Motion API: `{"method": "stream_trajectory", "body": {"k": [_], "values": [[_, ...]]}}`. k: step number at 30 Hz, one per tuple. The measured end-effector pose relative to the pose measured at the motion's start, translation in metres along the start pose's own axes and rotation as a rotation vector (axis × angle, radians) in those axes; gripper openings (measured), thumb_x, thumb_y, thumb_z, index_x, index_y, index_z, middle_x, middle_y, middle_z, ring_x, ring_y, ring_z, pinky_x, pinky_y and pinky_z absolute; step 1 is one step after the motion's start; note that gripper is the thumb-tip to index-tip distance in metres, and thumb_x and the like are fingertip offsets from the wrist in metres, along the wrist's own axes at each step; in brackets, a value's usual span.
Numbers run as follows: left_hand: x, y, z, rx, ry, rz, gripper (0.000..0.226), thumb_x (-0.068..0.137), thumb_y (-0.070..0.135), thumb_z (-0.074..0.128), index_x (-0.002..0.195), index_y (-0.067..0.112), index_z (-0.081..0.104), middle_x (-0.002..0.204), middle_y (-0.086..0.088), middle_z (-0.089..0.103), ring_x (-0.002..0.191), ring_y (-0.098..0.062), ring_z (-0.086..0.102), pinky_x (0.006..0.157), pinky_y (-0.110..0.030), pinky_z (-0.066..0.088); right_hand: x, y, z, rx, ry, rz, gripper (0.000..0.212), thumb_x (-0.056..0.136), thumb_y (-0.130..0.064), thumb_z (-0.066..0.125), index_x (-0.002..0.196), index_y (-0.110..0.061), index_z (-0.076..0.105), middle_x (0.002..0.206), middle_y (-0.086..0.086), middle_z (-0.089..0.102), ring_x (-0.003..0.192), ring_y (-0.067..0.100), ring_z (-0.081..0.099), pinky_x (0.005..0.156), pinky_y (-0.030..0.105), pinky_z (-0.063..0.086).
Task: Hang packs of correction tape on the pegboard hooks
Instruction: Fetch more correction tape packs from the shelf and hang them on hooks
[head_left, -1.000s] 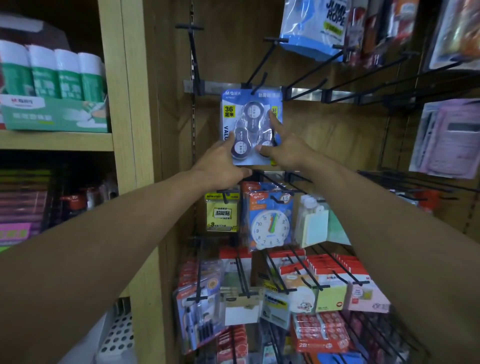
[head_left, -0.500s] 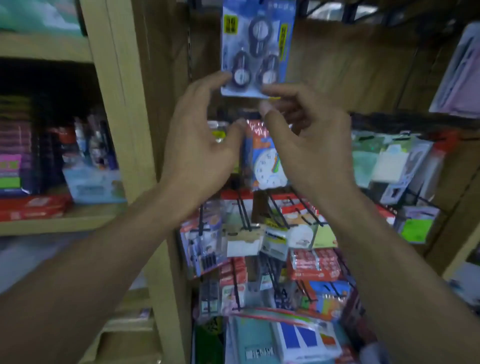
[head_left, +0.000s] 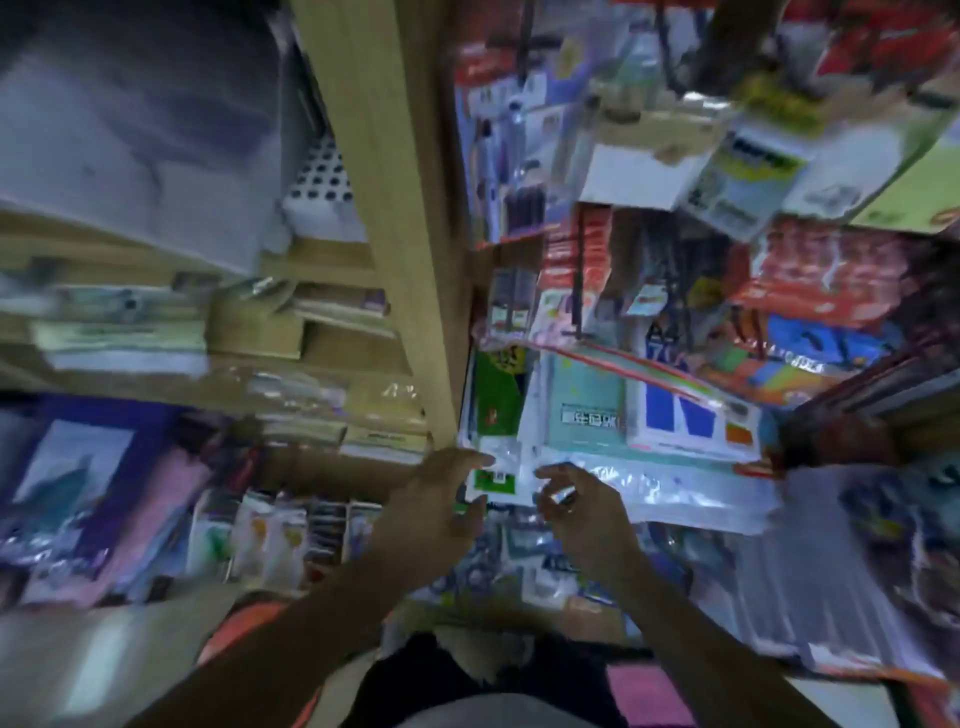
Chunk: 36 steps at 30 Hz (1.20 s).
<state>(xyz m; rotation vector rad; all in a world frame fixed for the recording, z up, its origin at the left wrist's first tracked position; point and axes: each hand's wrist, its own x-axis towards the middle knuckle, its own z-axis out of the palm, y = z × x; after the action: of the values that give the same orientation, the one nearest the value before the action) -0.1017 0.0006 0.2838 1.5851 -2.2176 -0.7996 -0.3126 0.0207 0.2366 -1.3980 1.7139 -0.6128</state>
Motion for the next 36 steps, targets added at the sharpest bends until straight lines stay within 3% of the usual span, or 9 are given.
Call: {"method": "stream_trajectory", "body": {"k": [7,13,16,19,23,26,29,33,36], "values": [[-0.05,-0.07,0.104,-0.037,-0.297,-0.381,0.044,0.091,0.034,0.052,0.135,0.031,0.05,0.138,0.006,0.053,0.123,-0.015,0.056,0.097,-0.027,0.047,0.01,0.126,0.095,-0.2,-0.41,0.29,0.027,0.087,-0.016,0.074,0.114,-0.011,0.073,0.105,0.007,0.075,0.096,0.018,0.07,0.08,0.025,0.049],[-0.087,-0.116,0.15,-0.166,-0.446,-0.618,0.063,0.081,0.036,0.061,0.14,0.019,0.044,0.139,-0.006,0.052,0.124,-0.024,0.055,0.1,-0.039,0.048,0.016,0.187,0.136,-0.137,-0.539,0.646,0.051,0.088,-0.014,0.072,0.136,-0.023,0.057,0.082,0.003,0.067,0.053,0.013,0.059,0.051,0.024,0.044],[-0.088,-0.143,0.16,-0.178,-0.518,-0.65,0.071,0.085,0.036,0.062,0.147,0.017,0.034,0.142,-0.01,0.047,0.122,-0.025,0.054,0.1,-0.037,0.048,0.017,0.2,0.165,-0.113,-0.555,0.72,0.062,0.088,-0.018,0.071,0.147,-0.02,0.051,0.116,0.013,0.071,0.077,0.022,0.063,0.057,0.024,0.045],[-0.085,-0.18,0.181,-0.202,-0.528,-0.685,0.076,0.086,0.035,0.063,0.151,0.017,0.027,0.151,-0.008,0.036,0.132,-0.025,0.044,0.106,-0.033,0.041,0.017,0.187,0.196,-0.172,-0.55,0.675,0.068,0.091,-0.02,0.065,0.154,-0.022,0.04,0.15,0.011,0.052,0.118,0.026,0.059,0.082,0.024,0.043],[-0.075,-0.233,0.222,-0.199,-0.504,-0.661,0.08,0.085,0.036,0.063,0.152,0.016,0.022,0.158,-0.006,0.024,0.143,-0.023,0.029,0.114,-0.038,0.033,0.028,0.187,0.253,-0.022,-0.414,0.696,0.073,0.094,-0.022,0.066,0.158,-0.02,0.031,0.151,0.011,0.049,0.119,0.028,0.061,0.08,0.027,0.045],[-0.07,-0.269,0.257,-0.211,-0.508,-0.659,0.09,0.087,0.038,0.063,0.155,0.019,0.008,0.163,-0.003,-0.001,0.15,-0.023,0.009,0.118,-0.039,0.026,0.044,0.195,0.292,0.464,-0.093,1.055,0.06,0.095,-0.029,0.07,0.146,-0.006,0.049,0.145,0.02,0.053,0.112,0.033,0.06,0.09,0.04,0.056],[-0.066,-0.294,0.291,-0.217,-0.439,-0.64,0.09,0.088,0.035,0.063,0.155,0.017,0.006,0.162,-0.004,-0.001,0.15,-0.025,0.005,0.119,-0.042,0.023,0.055,0.22,0.316,0.792,0.194,1.273,0.049,0.096,-0.039,0.066,0.134,-0.01,0.055,0.146,0.015,0.05,0.127,0.035,0.052,0.106,0.048,0.046],[-0.063,-0.312,0.321,-0.17,-0.309,-0.63,0.103,0.082,0.044,0.065,0.155,0.011,0.002,0.162,-0.006,0.004,0.15,-0.027,0.006,0.12,-0.043,0.017,0.054,0.242,0.334,1.035,0.179,1.362,0.067,0.095,-0.053,0.062,0.15,-0.021,0.043,0.16,0.005,0.037,0.142,0.027,0.04,0.115,0.041,0.034],[-0.06,-0.321,0.336,-0.205,-0.279,-0.722,0.104,0.081,0.048,0.063,0.155,0.015,-0.002,0.162,-0.005,0.006,0.149,-0.027,0.009,0.12,-0.044,0.019,0.049,0.251,0.342,1.061,0.207,1.314,0.055,0.092,-0.05,0.067,0.133,-0.015,0.059,0.15,0.01,0.053,0.136,0.03,0.051,0.114,0.035,0.04]]}}
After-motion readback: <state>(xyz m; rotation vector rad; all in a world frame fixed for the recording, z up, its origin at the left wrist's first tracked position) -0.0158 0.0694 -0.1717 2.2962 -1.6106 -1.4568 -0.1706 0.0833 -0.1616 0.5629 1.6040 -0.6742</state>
